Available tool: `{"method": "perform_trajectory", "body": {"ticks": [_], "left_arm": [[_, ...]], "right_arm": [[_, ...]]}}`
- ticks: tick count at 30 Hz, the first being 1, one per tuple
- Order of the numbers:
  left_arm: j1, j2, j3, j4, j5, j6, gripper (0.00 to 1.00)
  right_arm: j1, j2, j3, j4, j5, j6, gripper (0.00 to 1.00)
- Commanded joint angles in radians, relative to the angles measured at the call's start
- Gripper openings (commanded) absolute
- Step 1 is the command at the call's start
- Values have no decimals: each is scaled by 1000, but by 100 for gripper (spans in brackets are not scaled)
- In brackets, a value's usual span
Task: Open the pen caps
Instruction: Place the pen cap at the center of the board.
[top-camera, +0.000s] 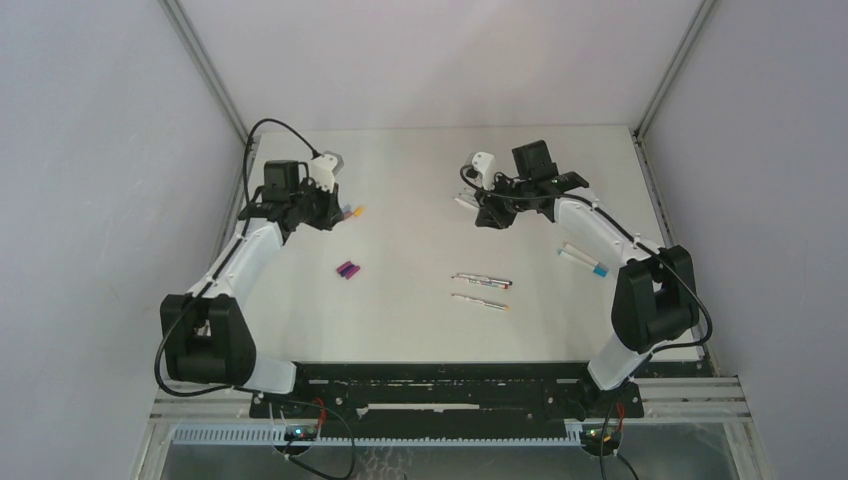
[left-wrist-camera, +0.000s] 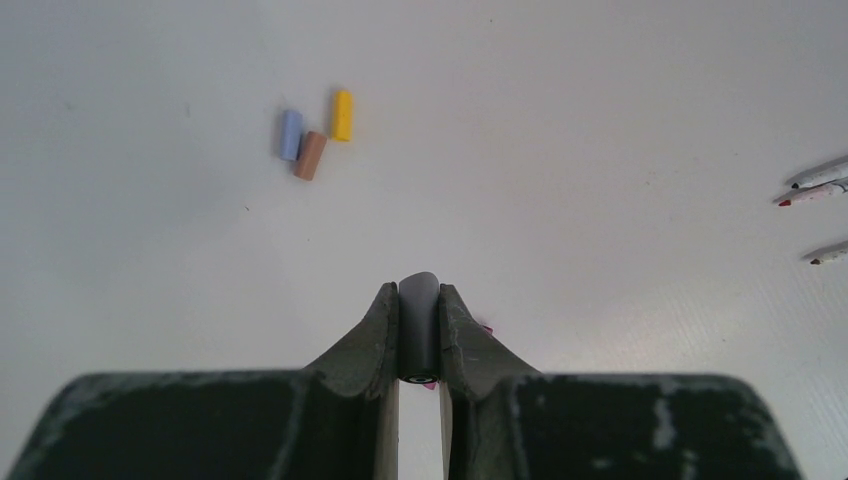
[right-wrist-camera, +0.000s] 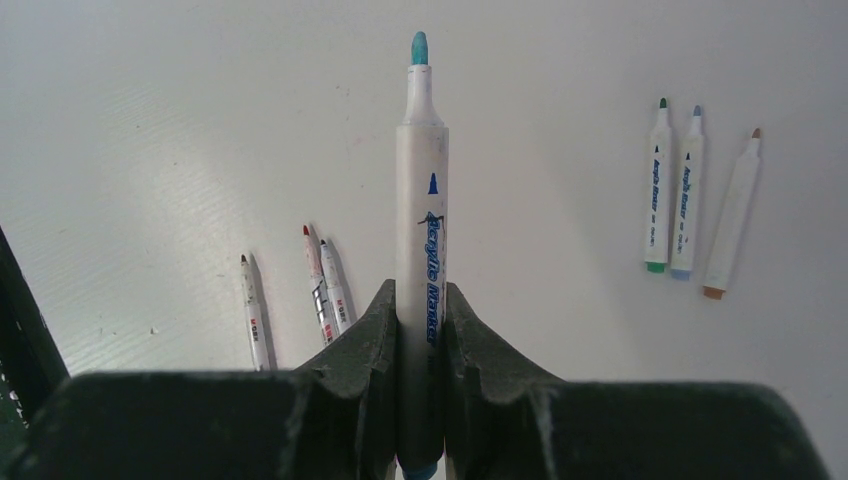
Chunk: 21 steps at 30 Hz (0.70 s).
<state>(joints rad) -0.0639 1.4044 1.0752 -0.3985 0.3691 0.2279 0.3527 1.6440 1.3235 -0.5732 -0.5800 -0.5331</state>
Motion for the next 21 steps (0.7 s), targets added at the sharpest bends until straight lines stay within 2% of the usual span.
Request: {"method": "perform_trajectory", "body": {"ticks": [1,15,21], "left_arm": [[6,49,25,16,-19,-27,0],[6,214,106,-43,-66,-45,0],[6,310,193,-93,-76,-44,0]], "right_arm": [[-7,-22,31,19,-7,10,0],[-24,-19,31,13,-37,14,0],[-33,-19,31,11,-51,21,0]]}}
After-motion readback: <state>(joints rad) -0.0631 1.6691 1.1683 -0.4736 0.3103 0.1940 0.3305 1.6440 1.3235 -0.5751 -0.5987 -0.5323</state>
